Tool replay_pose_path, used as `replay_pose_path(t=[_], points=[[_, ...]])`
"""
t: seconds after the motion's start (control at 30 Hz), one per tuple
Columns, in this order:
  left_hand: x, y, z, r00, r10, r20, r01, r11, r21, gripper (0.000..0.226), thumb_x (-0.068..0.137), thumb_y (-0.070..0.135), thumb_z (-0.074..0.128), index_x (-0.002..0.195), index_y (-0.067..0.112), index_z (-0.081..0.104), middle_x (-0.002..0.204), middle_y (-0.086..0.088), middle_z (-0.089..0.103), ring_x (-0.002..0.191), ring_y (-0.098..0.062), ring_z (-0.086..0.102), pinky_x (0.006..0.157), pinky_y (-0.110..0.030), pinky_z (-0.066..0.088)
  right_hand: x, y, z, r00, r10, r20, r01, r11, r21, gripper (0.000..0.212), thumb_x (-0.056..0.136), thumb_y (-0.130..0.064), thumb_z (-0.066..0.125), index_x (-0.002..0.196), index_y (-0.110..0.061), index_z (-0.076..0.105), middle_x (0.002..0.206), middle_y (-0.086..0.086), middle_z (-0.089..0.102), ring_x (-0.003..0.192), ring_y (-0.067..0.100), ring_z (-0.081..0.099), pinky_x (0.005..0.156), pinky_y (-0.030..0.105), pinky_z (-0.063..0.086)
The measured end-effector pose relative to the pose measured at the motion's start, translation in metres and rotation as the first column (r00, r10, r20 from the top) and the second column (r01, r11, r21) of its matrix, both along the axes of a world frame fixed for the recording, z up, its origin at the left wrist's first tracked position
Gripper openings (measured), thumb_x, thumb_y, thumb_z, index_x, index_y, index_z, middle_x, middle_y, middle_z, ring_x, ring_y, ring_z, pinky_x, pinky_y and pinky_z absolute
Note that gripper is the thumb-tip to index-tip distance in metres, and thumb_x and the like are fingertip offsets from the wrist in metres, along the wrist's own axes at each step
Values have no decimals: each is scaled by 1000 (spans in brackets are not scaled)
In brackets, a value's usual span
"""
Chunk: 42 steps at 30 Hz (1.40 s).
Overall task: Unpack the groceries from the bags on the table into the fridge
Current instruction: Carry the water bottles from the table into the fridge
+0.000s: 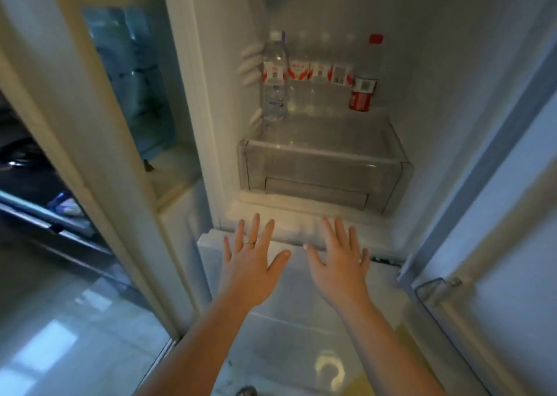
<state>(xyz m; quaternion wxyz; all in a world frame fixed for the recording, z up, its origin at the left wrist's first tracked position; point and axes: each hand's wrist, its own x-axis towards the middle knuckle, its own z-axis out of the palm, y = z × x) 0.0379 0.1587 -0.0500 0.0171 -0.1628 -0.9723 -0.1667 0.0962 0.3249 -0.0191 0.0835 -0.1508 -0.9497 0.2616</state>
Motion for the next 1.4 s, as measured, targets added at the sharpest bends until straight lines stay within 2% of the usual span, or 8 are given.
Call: replay_pose_path(t=[0.1, 0.27, 0.57, 0.77, 1.0, 1.2, 1.4], points=[[51, -15, -6, 997, 62, 43, -62, 998, -13, 75, 94, 74, 15, 157, 41, -9, 162, 12, -25, 150, -20, -26, 118, -49, -15, 41, -14, -10, 996, 63, 59, -59, 997, -56, 64, 100, -58, 34, 156, -44, 7, 166, -13, -7, 153, 19, -9, 122, 54, -2], [131, -42, -14, 983, 165, 80, -166, 986, 2, 77, 94, 76, 19, 157, 41, -7, 165, 10, -20, 151, -20, -23, 117, -49, -16, 104, -33, -16, 977, 189, 97, -184, 981, -58, 65, 100, -59, 32, 156, -43, 3, 166, -13, -11, 152, 18, -14, 121, 53, -8], [266, -85, -14, 943, 286, 167, -289, 957, -7, 81, 87, 76, 13, 158, 40, -5, 166, 7, -18, 150, -21, -25, 119, -51, -17, 210, -54, -29, 931, 354, 94, -352, 935, -35, 67, 99, -61, 34, 156, -44, 3, 165, -16, -12, 152, 17, -15, 120, 53, -9], [356, -93, -22, 933, 317, 170, -321, 947, 0, 85, 82, 79, 8, 158, 42, -4, 166, 8, -16, 151, -21, -22, 121, -54, -11, 300, -59, -38, 924, 363, 121, -361, 932, -37, 66, 100, -60, 33, 156, -42, 4, 166, -14, -8, 152, 18, -12, 121, 54, -6], [478, -78, -44, 932, 308, 189, -308, 951, -31, 73, 94, 73, 19, 157, 42, -2, 167, 9, -13, 152, -21, -19, 120, -51, -10, 430, -49, -52, 917, 353, 184, -353, 935, -35, 65, 100, -60, 32, 157, -39, 8, 166, -11, -2, 153, 20, -9, 121, 55, -5], [560, -50, -65, 918, 271, 289, -267, 962, -53, 81, 85, 77, 9, 157, 42, -2, 167, 9, -12, 153, -21, -19, 123, -54, -8, 514, -22, -72, 918, 311, 247, -311, 950, -42, 66, 99, -61, 32, 157, -39, 8, 166, -11, -1, 153, 20, -7, 122, 54, -4], [608, 0, -80, 928, 184, 324, -177, 983, -54, 77, 89, 75, 13, 157, 42, -2, 167, 9, -12, 153, -21, -19, 122, -54, -8, 571, 30, -84, 927, 253, 278, -250, 967, -48, 65, 99, -61, 33, 157, -39, 10, 166, -12, -1, 153, 19, -9, 122, 54, -5]])
